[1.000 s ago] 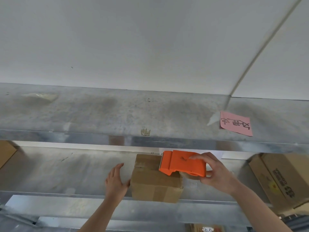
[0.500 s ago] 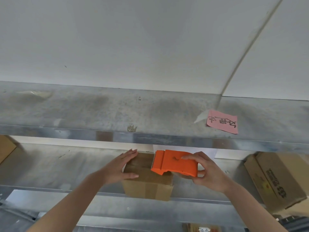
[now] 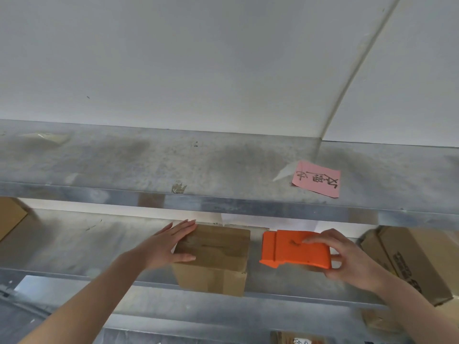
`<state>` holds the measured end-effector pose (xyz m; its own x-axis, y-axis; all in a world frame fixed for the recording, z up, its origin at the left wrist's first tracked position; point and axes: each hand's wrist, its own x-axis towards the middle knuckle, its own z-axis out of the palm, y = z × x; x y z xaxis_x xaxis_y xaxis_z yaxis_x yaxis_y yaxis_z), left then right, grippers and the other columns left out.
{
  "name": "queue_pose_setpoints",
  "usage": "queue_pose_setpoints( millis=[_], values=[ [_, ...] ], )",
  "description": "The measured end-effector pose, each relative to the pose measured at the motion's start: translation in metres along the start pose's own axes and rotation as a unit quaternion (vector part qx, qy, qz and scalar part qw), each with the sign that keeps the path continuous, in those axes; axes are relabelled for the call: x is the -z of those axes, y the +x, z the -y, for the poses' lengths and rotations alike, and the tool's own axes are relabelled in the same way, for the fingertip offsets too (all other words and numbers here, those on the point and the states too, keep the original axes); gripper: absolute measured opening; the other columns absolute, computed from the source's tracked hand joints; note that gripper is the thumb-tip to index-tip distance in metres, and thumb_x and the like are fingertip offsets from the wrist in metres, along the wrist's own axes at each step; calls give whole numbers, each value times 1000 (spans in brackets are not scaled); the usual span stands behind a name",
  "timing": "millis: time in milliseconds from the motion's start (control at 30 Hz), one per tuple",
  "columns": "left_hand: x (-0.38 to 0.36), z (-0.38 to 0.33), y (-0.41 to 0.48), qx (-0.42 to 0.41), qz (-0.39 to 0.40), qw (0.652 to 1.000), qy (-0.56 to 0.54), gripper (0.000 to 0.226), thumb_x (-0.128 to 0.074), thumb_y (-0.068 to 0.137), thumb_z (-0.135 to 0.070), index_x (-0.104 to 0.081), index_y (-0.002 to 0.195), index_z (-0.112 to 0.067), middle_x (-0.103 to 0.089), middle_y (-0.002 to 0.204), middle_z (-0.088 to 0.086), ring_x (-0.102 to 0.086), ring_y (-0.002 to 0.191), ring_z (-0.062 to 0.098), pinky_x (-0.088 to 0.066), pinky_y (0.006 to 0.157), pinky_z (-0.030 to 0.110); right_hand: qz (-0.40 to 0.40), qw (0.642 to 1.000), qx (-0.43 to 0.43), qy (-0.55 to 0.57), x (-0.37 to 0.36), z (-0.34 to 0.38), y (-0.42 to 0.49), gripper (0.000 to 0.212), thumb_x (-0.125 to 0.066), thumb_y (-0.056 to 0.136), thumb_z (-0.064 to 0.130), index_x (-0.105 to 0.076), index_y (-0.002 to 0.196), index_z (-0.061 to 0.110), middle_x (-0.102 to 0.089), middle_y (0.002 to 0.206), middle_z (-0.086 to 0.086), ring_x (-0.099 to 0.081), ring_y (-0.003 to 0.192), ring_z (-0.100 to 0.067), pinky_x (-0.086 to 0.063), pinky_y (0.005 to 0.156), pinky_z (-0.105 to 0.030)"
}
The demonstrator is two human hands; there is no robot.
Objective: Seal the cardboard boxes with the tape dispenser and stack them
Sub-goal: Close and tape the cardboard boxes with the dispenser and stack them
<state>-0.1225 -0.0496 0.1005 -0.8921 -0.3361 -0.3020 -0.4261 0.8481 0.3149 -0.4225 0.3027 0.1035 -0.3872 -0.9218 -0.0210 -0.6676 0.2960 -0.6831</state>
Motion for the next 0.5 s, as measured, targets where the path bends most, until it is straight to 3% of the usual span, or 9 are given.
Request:
queue_pose_setpoints(
  millis=[300, 400, 500],
  values=[
    [-4, 4, 4, 0, 9, 998, -55, 87, -54, 84, -64, -2, 149, -42, 11, 144, -34, 9, 132, -8, 4, 109, 18, 8, 1000, -12, 4, 2, -25, -3, 77, -86, 66, 13, -53, 123, 52, -45, 126, 10, -48, 118, -3, -52, 90, -20],
    [-4, 8, 6, 11, 9, 998, -63, 87, -55, 82, -65, -2, 148, -44, 10, 145, -34, 8, 132, -6, 1, 114, 23, 6, 999, -31, 33, 9, -38, -4, 77, -85, 64, 4, -58, 119, 52, -45, 125, 8, -50, 118, -8, -56, 88, -26],
    [-6, 11, 10, 21, 19, 997, -72, 89, -56, 79, -67, -2, 147, -47, 13, 142, -39, 6, 133, -5, -4, 117, 29, 22, 999, -26, 3, 0, -34, 9, 75, -83, 67, 9, -56, 121, 53, -43, 121, 12, -46, 115, -1, -55, 87, -26]
  ],
)
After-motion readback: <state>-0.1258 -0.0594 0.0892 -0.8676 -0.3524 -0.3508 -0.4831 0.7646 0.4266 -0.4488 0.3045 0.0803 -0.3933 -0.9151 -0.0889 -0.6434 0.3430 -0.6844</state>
